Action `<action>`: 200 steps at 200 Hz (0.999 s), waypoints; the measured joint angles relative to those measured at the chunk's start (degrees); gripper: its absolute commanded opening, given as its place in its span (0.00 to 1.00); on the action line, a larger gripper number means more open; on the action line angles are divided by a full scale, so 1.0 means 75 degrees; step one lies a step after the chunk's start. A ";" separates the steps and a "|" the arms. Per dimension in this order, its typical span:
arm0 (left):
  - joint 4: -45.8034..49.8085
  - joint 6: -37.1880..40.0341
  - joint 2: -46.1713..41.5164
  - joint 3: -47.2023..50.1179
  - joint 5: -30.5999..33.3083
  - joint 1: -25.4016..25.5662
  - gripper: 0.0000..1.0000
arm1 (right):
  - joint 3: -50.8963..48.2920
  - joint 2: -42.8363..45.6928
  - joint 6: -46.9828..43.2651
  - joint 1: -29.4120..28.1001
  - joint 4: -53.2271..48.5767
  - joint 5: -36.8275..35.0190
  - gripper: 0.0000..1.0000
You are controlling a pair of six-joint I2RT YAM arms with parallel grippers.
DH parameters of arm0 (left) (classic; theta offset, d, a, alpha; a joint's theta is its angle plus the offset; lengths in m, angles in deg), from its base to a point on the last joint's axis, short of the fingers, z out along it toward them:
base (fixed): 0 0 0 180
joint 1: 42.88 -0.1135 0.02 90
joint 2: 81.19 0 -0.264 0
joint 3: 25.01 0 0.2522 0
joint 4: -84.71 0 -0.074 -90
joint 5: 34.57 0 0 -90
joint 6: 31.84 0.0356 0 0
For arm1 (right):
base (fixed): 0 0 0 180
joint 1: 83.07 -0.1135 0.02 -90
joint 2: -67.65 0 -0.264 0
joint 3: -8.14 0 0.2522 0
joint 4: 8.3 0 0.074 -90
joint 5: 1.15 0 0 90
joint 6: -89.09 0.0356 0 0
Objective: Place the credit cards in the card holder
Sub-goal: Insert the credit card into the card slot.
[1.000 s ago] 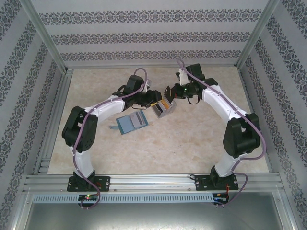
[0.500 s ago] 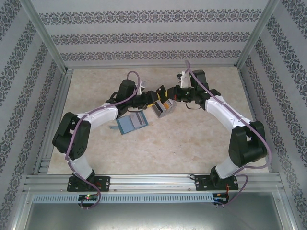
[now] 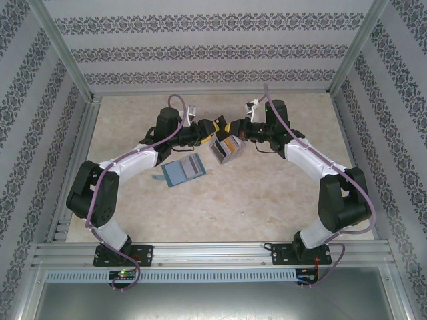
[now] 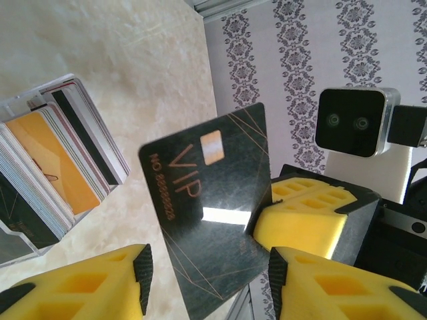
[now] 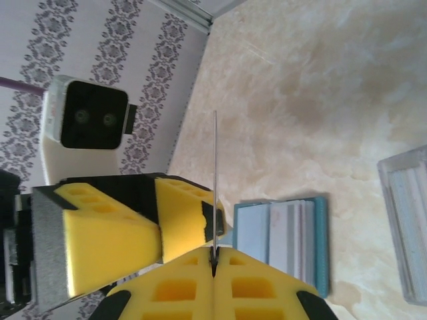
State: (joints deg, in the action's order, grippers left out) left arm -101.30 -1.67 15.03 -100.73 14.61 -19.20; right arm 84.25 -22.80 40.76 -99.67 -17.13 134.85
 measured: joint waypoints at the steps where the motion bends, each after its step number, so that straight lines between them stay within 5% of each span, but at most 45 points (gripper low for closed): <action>1: -0.0003 -0.0009 0.0000 0.0003 0.0000 -0.0003 0.50 | -0.0003 0.0000 0.0015 0.0000 0.0012 0.0006 0.06; 200: -0.0274 -0.0306 0.0006 0.0160 -0.0137 -0.0140 0.01 | -0.0382 -0.0458 0.0880 -0.0055 0.1349 0.0475 0.11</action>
State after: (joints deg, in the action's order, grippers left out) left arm -103.35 -3.97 15.08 -99.52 13.58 -20.25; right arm 81.39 -26.24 47.36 -100.09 -7.01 138.41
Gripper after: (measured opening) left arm 0.062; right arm 0.094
